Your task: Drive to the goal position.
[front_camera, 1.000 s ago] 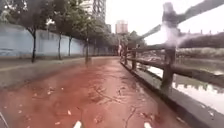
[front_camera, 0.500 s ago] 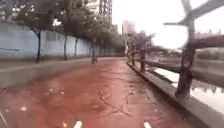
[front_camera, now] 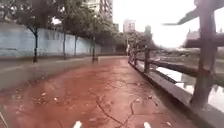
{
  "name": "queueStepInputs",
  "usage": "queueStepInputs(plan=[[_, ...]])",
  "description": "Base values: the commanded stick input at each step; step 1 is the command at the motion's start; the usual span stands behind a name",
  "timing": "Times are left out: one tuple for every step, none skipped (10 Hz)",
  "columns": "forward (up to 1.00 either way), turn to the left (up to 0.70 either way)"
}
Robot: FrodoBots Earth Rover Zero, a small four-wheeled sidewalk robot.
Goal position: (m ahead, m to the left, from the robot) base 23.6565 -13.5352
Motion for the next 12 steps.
queueStepInputs(plan=[[0.50, 0.50], [0.50, 0.50], [0.50, 0.50], [0.50, 0.50], [0.50, 0.39], [0.50, 0.00], [0.50, 0.00], [0.50, 0.00], [0.50, 0.00], [0.50, 0.00], [0.50, 0.00], [0.50, 0.00]])
